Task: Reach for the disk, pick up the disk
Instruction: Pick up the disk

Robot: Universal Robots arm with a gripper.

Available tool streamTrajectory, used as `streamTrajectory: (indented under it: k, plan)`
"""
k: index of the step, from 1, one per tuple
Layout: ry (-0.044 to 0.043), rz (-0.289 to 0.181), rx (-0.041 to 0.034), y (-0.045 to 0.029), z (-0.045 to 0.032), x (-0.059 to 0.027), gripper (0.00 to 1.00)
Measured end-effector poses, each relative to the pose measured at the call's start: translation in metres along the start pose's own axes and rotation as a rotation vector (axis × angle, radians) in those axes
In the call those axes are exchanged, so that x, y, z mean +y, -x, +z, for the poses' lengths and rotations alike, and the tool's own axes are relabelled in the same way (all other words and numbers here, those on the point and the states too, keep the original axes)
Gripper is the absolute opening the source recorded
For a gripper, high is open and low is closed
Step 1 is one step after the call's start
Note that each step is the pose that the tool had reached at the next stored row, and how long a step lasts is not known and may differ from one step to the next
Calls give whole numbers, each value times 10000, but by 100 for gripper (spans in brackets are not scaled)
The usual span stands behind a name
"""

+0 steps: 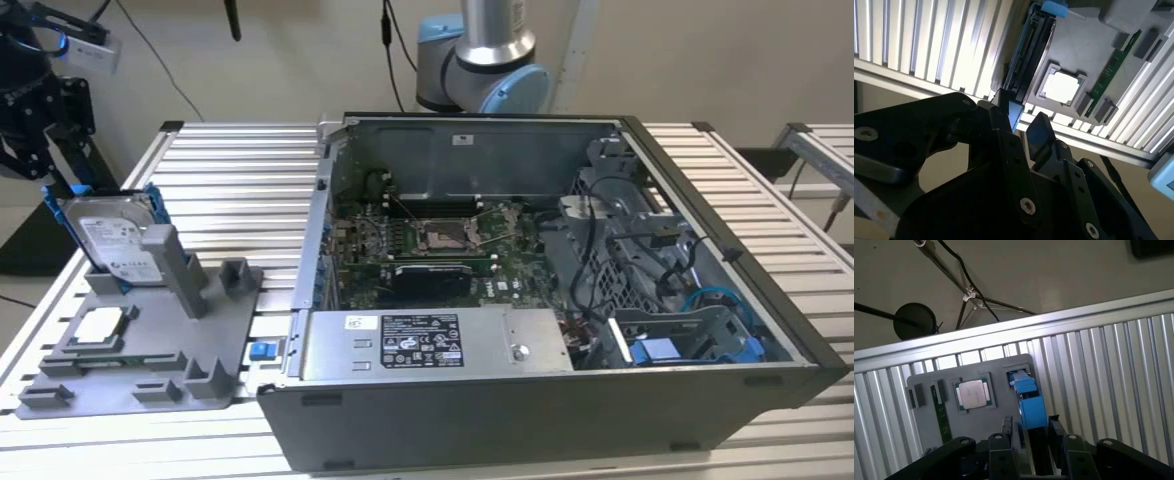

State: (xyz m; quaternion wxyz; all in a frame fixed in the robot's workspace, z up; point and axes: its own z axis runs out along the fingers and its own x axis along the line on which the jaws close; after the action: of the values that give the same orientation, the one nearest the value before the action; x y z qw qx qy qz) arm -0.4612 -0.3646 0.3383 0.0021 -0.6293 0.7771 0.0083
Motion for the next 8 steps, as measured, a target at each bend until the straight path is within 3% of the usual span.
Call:
streamTrajectory:
  k: [8]
  plan:
    - [-1,-2,-3,7,33,4,100]
